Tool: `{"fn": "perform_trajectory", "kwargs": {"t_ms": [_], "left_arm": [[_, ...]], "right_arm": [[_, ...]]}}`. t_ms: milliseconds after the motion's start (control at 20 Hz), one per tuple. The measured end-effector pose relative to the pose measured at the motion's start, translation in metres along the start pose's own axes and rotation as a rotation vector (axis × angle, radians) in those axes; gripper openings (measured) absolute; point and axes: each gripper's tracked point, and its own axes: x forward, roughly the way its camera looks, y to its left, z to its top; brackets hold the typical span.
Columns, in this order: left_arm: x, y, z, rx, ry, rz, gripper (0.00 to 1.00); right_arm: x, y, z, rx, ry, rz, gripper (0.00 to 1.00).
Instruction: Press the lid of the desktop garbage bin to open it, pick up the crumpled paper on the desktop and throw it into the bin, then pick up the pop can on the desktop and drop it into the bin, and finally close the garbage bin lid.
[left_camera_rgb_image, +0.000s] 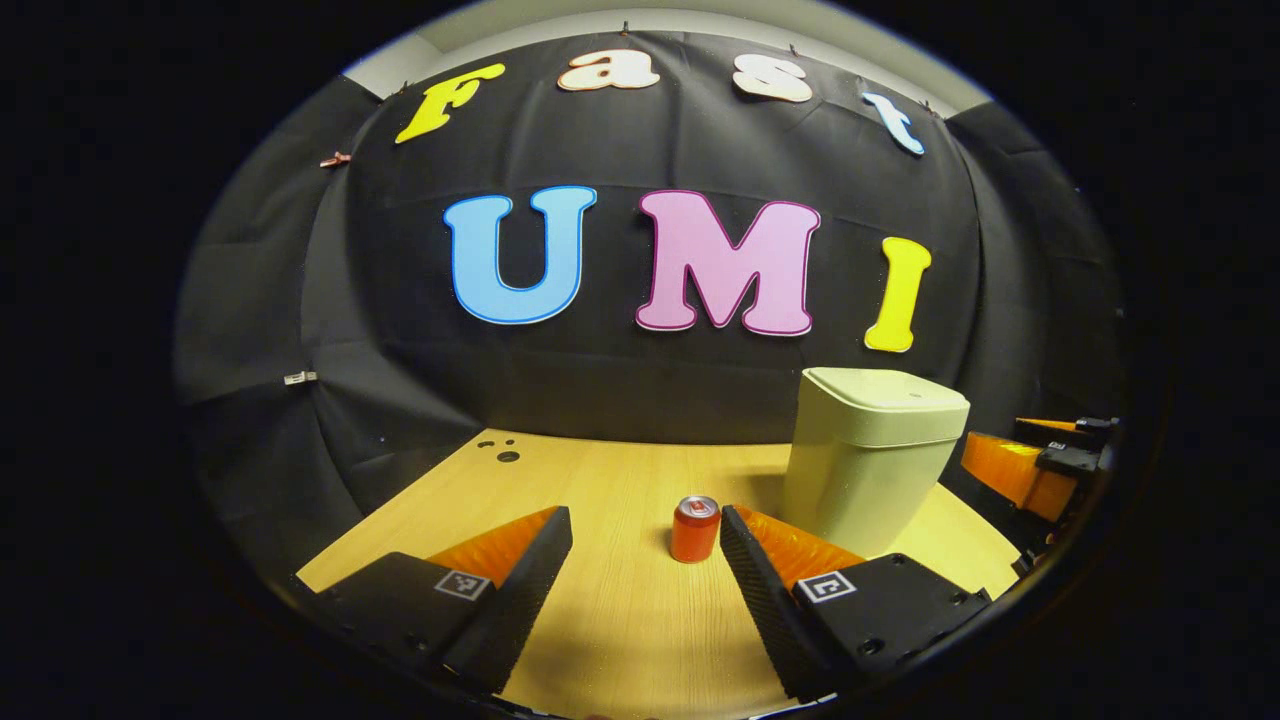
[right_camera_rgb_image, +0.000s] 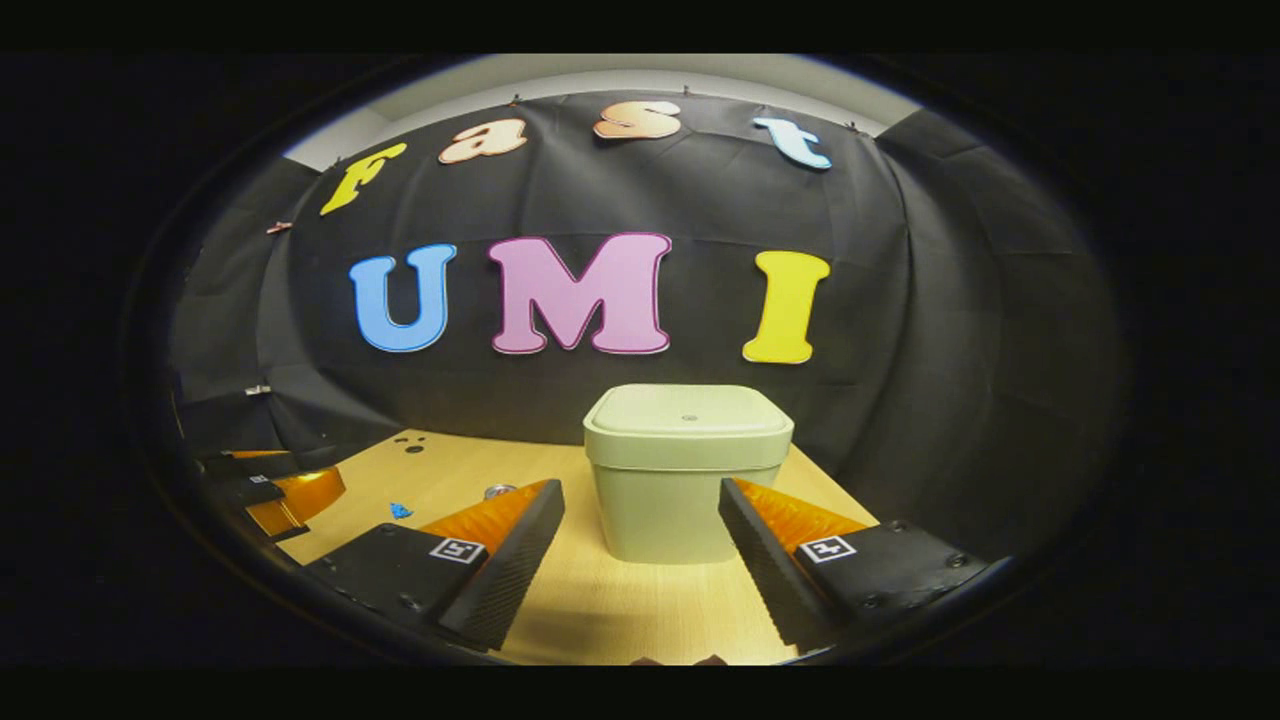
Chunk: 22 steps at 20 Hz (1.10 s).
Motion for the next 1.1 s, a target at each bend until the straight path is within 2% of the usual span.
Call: {"fn": "perform_trajectory", "kwargs": {"t_ms": [600, 750, 800, 950, 1050, 1100], "left_arm": [[0.014, 0.011, -0.004, 0.019, 0.009, 0.02, 0.96], [0.016, 0.013, -0.006, 0.018, 0.009, 0.021, 0.95], [0.017, 0.013, -0.006, 0.015, 0.009, 0.019, 0.95], [0.018, 0.016, -0.007, 0.015, 0.01, 0.02, 0.96], [0.019, 0.017, -0.007, 0.017, 0.01, 0.022, 0.95], [0.02, 0.018, -0.007, 0.017, 0.011, 0.024, 0.96]], "right_arm": [[0.01, 0.011, 0.003, -0.007, -0.008, 0.015, 0.96], [0.012, 0.011, 0.01, -0.017, -0.033, 0.007, 0.84], [0.012, 0.013, 0.009, -0.016, -0.033, 0.014, 0.75], [0.012, 0.015, 0.009, -0.022, -0.029, 0.013, 0.58], [0.014, 0.02, 0.008, -0.023, -0.022, 0.027, 0.5], [0.015, 0.023, 0.006, -0.025, -0.013, 0.038, 0.5]]}}
